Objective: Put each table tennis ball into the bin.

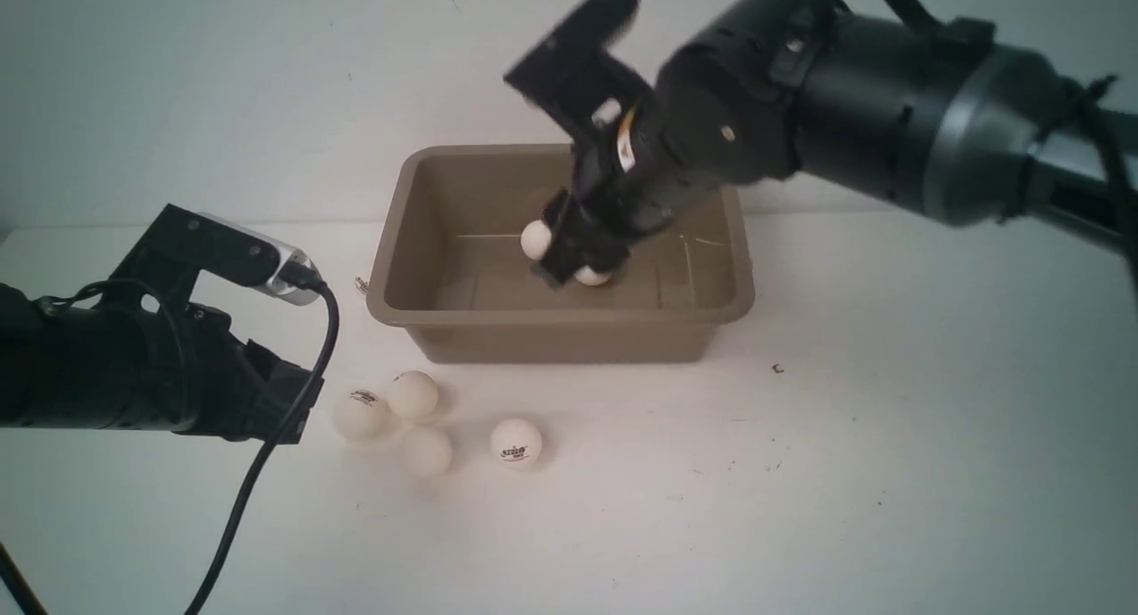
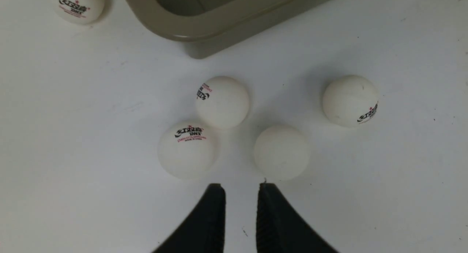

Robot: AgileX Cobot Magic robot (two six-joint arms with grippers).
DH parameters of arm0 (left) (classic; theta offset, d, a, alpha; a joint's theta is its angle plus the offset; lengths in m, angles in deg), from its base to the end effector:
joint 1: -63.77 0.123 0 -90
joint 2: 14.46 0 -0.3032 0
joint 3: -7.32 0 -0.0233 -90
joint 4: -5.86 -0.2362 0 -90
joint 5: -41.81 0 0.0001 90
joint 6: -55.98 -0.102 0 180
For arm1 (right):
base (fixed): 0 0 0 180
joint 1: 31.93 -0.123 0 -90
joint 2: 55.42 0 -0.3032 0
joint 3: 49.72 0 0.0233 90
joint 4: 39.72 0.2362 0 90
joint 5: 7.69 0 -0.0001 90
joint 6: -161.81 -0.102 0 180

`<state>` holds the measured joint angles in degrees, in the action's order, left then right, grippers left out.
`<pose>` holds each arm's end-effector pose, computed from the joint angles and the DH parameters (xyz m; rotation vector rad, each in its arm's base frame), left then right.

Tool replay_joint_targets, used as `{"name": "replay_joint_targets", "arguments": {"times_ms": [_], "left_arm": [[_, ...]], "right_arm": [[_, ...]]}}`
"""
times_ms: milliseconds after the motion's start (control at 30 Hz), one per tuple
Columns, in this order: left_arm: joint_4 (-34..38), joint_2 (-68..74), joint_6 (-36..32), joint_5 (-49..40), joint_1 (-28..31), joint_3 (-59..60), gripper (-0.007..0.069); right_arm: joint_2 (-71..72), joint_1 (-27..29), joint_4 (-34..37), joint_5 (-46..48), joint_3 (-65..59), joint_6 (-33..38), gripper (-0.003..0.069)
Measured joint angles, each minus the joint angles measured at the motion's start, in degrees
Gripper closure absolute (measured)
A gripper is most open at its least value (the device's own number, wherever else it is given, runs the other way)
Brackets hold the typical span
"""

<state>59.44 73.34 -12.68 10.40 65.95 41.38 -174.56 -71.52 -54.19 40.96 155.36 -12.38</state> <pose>0.2599 -0.0330 0.2483 0.5394 2.3334 -0.3600 0.3565 0.2700 0.3156 -1.0623 2.2112 -0.0496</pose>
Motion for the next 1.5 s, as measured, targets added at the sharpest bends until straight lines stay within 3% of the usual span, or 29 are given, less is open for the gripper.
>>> {"name": "replay_joint_targets", "arguments": {"times_ms": [233, 500, 633, 733, 933, 1267, 1500], "left_arm": [[0.0, 0.0, 0.0, 0.1, 0.0, 0.0, 0.051], [0.0, 0.0, -0.1, 0.1, 0.0, 0.0, 0.051], [0.0, 0.0, -0.1, 0.1, 0.0, 0.0, 0.051], [0.0, 0.0, -0.2, 0.2, 0.0, 0.0, 0.051], [-0.9, 0.0, -0.2, 0.2, 0.0, 0.0, 0.051], [-1.8, 0.0, -0.2, 0.2, 0.0, 0.0, 0.051], [-1.8, 0.0, -0.2, 0.2, 0.0, 0.0, 0.051]], "right_arm": [[-11.7, 4.3, -2.0, 0.6, 12.0, -1.3, 0.0302], [-20.6, 7.4, -1.3, 1.1, 16.3, -1.3, 0.0297], [-21.6, 7.5, -1.1, 1.3, 16.3, -1.6, 0.0251], [-21.8, 7.5, -0.9, 1.4, 16.5, -3.3, 0.0153], [-18.3, 7.2, 1.0, 5.5, 16.7, -4.4, 0.013], [-7.9, 1.2, 16.7, 21.8, 17.1, 0.7, 0.0129], [-11.1, -7.7, 17.7, 22.8, 16.9, 1.2, 0.0129]]}}
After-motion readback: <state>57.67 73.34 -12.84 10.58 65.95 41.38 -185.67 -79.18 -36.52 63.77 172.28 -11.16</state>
